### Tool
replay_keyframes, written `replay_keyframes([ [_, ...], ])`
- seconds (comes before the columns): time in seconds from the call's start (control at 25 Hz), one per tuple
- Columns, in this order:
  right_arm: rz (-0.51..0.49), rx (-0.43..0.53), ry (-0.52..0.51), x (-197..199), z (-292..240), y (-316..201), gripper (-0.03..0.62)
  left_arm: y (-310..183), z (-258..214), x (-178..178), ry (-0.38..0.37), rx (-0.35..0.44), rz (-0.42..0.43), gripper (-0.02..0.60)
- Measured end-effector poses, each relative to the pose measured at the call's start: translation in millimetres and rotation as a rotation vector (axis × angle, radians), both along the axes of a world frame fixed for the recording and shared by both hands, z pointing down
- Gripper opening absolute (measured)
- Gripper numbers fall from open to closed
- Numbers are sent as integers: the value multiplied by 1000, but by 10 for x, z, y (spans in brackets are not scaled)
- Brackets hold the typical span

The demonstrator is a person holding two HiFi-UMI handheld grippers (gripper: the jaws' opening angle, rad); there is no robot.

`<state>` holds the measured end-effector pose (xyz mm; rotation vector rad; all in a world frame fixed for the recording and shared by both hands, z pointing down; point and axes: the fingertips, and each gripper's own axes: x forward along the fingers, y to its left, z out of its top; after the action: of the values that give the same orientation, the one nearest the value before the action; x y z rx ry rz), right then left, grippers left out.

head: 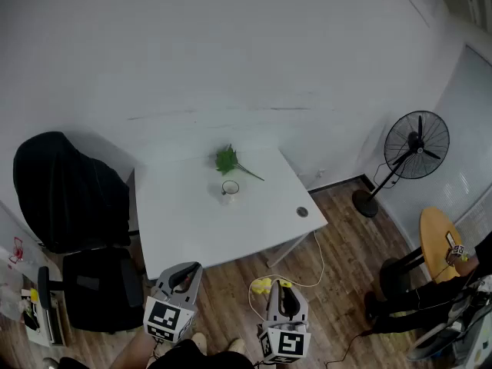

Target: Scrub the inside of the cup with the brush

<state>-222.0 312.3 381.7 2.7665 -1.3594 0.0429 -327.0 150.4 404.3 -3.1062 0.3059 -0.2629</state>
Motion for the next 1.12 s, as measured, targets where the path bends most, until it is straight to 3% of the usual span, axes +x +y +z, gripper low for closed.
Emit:
replay_keyframes([
  [0.64,88,-7,2,168,67,59,63,-36,14,307,14,-7,89,29],
  [0.88,129,-4,0,447,116,191,64,48,57,652,6,-5,132,29],
  [1.12,146,0,-24,968,216,223,64,70,128,1161,-4,-4,140,29],
])
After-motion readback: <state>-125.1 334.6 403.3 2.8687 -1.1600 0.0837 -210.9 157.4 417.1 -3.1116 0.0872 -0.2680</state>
